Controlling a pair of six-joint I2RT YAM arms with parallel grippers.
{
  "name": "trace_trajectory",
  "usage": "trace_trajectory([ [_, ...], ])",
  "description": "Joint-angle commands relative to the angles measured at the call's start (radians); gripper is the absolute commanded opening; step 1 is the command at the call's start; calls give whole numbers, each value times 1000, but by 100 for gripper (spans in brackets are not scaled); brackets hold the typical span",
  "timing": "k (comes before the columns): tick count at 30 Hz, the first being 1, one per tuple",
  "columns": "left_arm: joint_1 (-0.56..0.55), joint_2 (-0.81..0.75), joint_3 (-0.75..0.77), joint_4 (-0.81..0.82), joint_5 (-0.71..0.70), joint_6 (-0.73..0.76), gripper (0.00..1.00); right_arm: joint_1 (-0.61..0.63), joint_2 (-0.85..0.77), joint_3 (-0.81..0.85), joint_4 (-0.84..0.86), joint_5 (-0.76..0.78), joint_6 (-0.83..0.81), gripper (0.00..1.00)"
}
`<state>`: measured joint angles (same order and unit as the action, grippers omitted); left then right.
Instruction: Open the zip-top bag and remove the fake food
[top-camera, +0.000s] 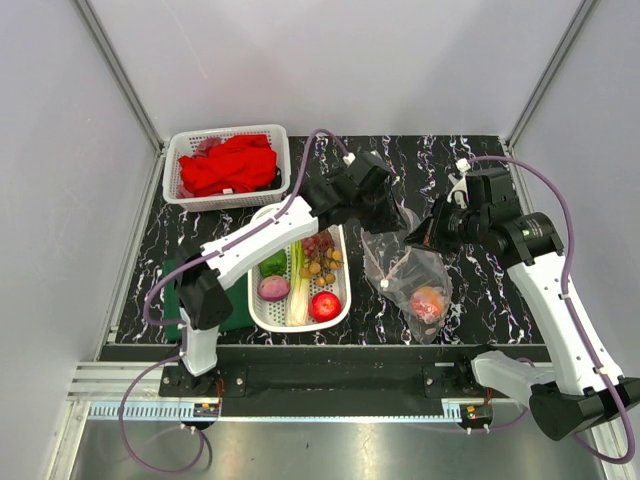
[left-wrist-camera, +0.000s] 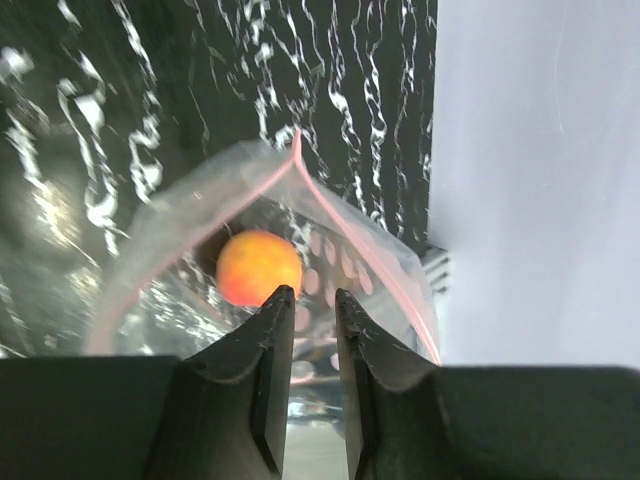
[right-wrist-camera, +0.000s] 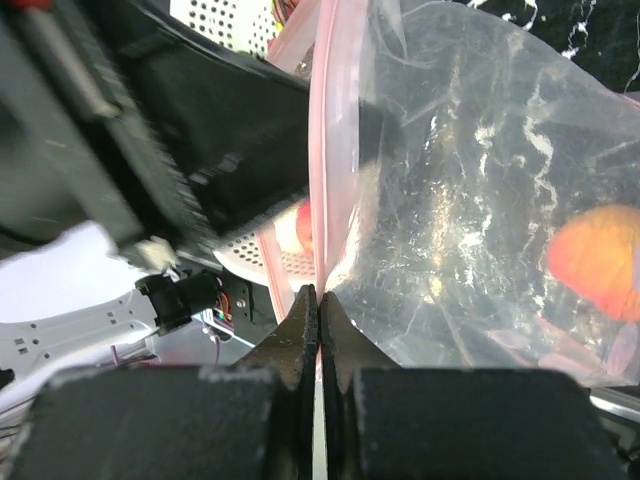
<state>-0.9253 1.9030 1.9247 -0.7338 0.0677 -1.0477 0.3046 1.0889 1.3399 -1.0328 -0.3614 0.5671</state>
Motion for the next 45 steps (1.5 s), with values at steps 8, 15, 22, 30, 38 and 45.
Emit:
trace_trajectory([
  [8, -43, 24, -33, 11, -49, -169, 23, -4, -15, 42, 97, -30, 73, 0],
  [15, -47, -41, -88, 14, -198, -29, 21, -4, 2, 74, 181, -93, 160, 0],
  [22, -61, -30, -147, 51, -224, 109, 22, -4, -69, -97, 220, -88, 171, 0],
  [30, -112, 37, -217, 111, -211, 259, 30, -4, -198, -274, 221, -70, 203, 0],
  [38, -119, 83, -222, 125, -198, 308, 32, -5, -172, -164, 117, -10, 163, 0],
  [45, -118, 119, -210, 111, -194, 339, 54, -4, -147, -74, 117, -21, 180, 0],
])
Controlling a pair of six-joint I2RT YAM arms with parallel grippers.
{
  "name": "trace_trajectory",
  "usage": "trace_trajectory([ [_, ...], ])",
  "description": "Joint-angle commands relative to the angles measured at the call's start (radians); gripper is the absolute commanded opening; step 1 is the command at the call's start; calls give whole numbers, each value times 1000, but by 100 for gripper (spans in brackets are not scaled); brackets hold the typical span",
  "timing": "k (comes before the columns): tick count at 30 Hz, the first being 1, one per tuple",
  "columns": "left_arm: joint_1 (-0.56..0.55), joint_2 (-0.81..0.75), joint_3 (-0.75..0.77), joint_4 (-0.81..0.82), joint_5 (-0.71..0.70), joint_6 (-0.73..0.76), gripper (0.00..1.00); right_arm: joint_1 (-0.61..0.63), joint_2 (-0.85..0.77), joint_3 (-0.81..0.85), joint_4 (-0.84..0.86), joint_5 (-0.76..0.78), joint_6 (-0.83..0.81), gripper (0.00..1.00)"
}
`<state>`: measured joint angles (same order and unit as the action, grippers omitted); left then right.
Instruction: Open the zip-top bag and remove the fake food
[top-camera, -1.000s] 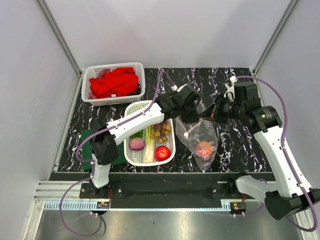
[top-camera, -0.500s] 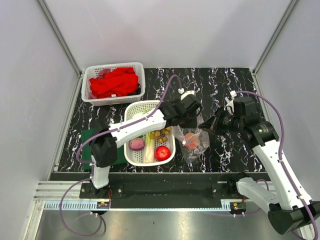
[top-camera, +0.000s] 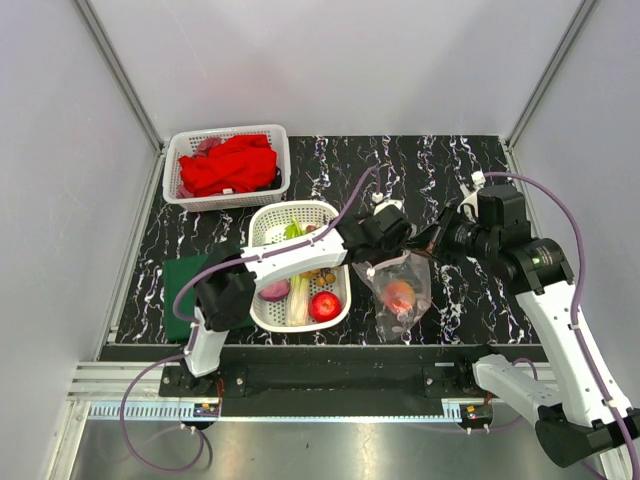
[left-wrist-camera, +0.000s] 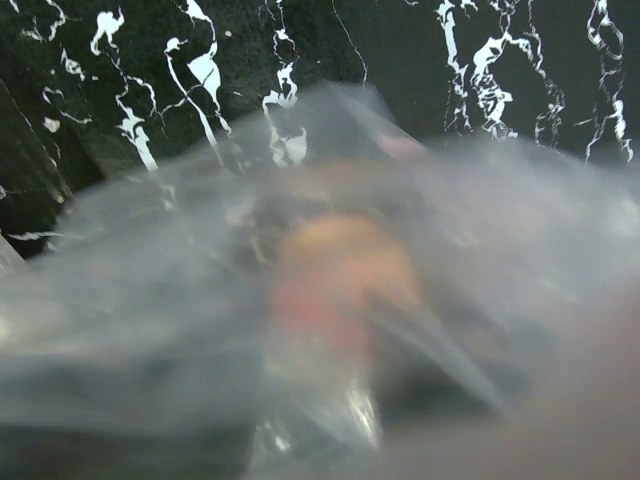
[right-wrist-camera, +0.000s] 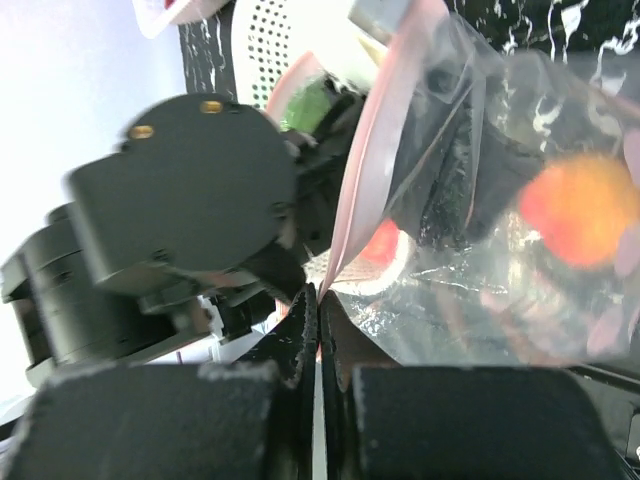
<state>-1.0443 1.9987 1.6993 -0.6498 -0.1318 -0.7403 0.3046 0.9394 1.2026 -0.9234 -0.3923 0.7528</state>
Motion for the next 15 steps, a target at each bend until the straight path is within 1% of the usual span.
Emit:
trace_trajectory([
  [1, 1, 38, 29, 29, 17, 33, 57, -4, 4, 63, 5, 10, -7, 0],
  [2, 0, 43, 31, 29, 29, 33, 61, -4, 7, 60, 6, 10, -7, 0],
  [5, -3, 54, 31, 27, 70, 39, 65, -4, -1, 42, 6, 18, -7, 0],
  [6, -3, 57, 30, 27, 87, 44, 65, -4, -4, 28, 8, 23, -13, 0],
  [9, -3, 29, 8, 33, 77, 48, 65, -4, -1, -6, 24, 35, -39, 0],
  [11, 4, 11, 28, 32, 77, 77, 65, -5, 19, -11, 82, 4, -70, 0],
  [13, 12, 0, 46, 26, 86, 87, 65, -5, 38, -3, 110, 6, -98, 0],
  [15, 30, -20, 59, 24, 115, 81, 65, -5, 85, 29, 132, 4, -159, 0],
])
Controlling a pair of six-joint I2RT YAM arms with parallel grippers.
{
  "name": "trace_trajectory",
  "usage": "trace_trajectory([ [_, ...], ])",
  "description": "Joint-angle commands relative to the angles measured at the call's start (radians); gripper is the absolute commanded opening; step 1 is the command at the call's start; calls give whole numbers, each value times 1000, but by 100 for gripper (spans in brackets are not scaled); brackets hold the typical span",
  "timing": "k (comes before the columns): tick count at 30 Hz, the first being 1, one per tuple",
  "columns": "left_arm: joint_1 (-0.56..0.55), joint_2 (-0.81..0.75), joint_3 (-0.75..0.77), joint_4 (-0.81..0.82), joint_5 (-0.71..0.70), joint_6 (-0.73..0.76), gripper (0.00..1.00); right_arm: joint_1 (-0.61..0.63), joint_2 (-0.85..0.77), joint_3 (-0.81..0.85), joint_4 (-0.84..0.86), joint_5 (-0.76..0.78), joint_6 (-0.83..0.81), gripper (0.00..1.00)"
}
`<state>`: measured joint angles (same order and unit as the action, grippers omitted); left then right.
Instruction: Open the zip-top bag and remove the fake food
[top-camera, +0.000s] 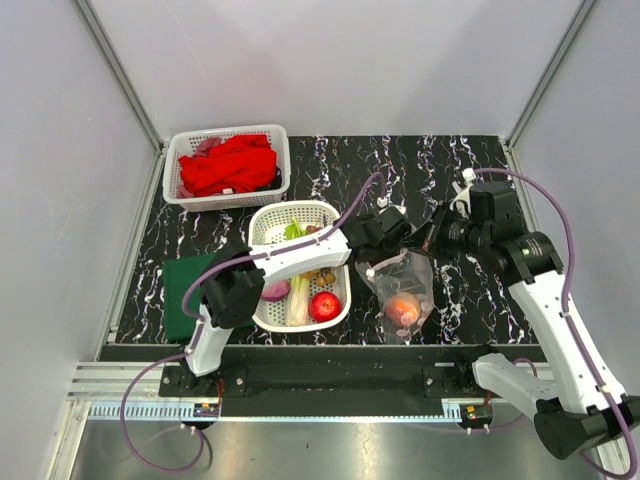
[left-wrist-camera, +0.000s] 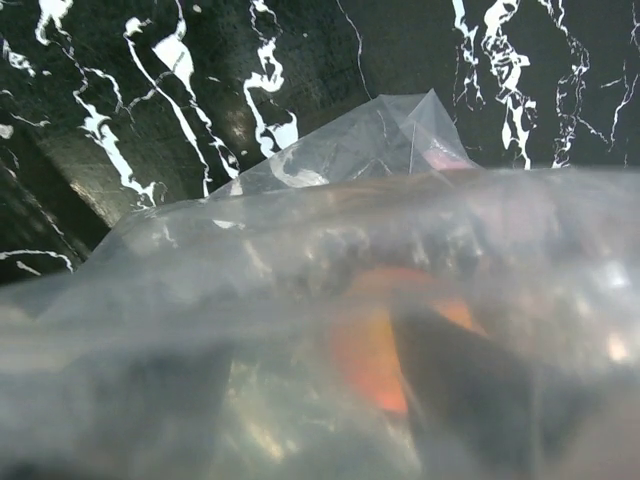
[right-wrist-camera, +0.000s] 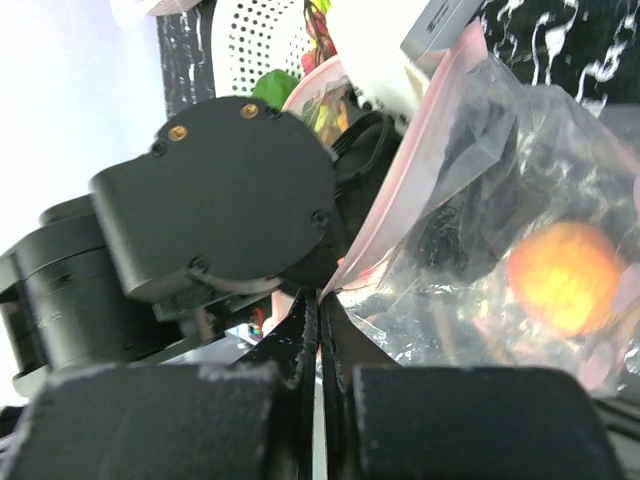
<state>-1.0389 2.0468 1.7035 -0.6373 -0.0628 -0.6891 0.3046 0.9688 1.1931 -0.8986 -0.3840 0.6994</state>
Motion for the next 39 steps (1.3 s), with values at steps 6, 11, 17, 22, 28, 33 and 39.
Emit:
trace_trajectory([
  [6, 72, -120, 71, -12, 50, 26, 65, -4, 195, 209, 130, -41, -201, 0],
  [11, 85, -132, 81, -25, 47, 33, 64, -5, 183, 192, 138, -53, -166, 0],
  [17, 79, -109, 67, -25, 90, 17, 63, -5, 41, -2, 162, -38, -146, 0],
  [22, 60, -42, 93, -16, 129, 17, 63, -10, -24, -85, 175, -35, -123, 0],
  [28, 24, 6, 130, 28, 192, 3, 64, -13, -48, -93, 145, -13, -95, 0],
  [33, 13, 26, 127, 30, 201, -9, 62, -15, -58, -82, 121, 8, -94, 0],
  [39, 0, 44, 104, 28, 181, 11, 61, -16, -70, -79, 107, 11, -86, 0],
])
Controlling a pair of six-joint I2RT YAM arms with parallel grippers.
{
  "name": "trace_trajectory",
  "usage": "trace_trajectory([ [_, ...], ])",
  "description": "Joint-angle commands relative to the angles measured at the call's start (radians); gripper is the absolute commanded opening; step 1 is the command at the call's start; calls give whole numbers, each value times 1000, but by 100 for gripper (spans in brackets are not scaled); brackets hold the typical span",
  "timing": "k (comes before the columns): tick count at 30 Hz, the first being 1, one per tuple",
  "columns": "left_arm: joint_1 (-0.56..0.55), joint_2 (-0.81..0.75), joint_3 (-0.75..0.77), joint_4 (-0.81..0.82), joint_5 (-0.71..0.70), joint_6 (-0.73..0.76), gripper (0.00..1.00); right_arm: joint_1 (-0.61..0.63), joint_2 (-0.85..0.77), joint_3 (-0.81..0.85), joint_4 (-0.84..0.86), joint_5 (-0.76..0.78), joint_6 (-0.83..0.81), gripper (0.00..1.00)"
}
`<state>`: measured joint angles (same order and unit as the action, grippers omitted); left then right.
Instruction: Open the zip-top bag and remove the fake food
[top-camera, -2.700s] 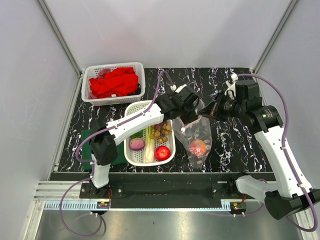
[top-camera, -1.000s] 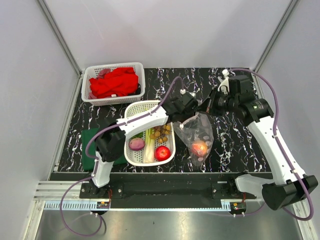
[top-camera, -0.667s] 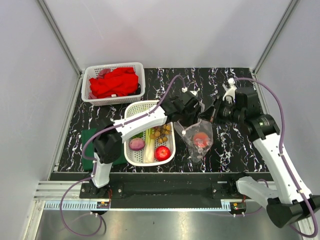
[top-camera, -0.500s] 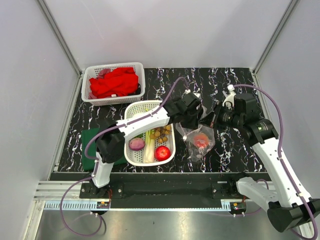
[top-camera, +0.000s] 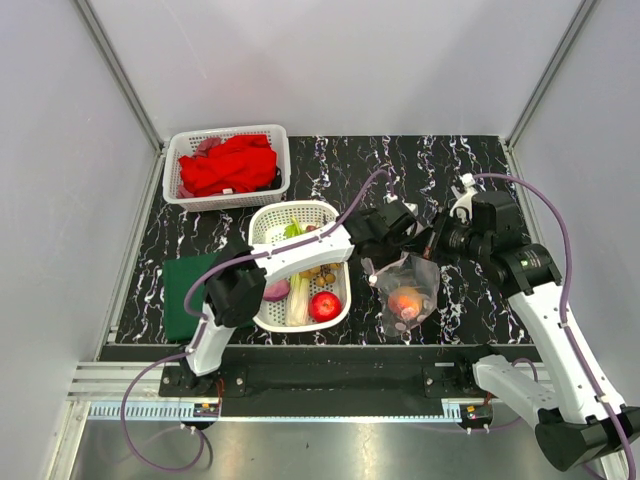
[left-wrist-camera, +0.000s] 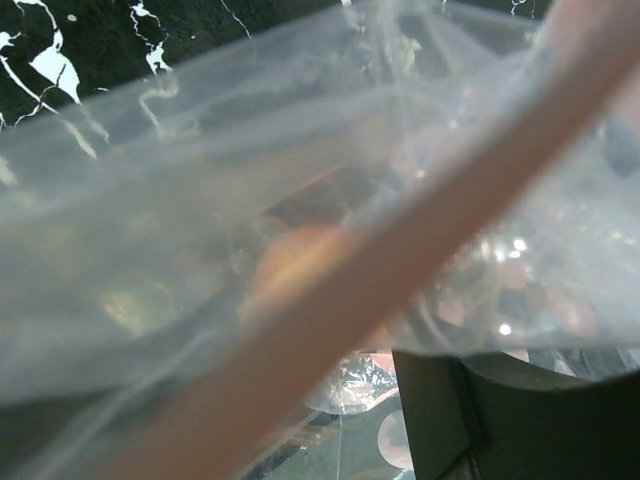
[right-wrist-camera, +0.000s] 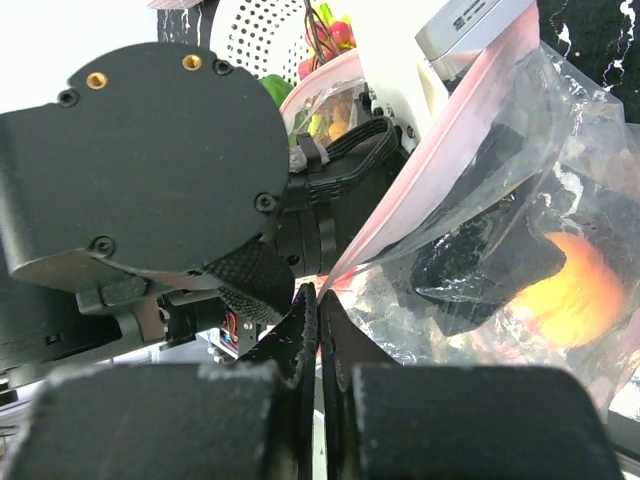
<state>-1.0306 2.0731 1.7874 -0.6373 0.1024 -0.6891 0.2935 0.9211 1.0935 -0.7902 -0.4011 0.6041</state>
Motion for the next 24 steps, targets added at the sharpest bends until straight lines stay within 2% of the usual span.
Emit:
trace_trajectory([
  [1, -14, 22, 14, 30, 19, 11, 61, -5, -25, 20, -9, 31, 6, 0],
  [4, -17, 13, -11, 30, 34, 10, 58, -4, -25, 19, -20, 42, -4, 0],
  [6, -14, -24, -22, 31, -12, 16, 60, -5, -16, 23, -15, 48, -23, 0],
  [10, 30, -60, 12, 13, -29, 26, 61, -7, 48, 35, 72, 42, -128, 0],
  [15, 90, -123, 44, -19, -39, 34, 61, -8, 206, 178, 143, -36, -168, 0],
  [18, 107, -154, 46, -22, -52, 37, 61, -8, 231, 243, 158, -65, -162, 0],
  [21, 109, -146, 52, -22, -50, 39, 61, -8, 188, 189, 209, -87, -147, 0],
  [24, 107, -107, 55, -18, -11, 25, 59, -16, 119, 56, 277, -105, -118, 0],
])
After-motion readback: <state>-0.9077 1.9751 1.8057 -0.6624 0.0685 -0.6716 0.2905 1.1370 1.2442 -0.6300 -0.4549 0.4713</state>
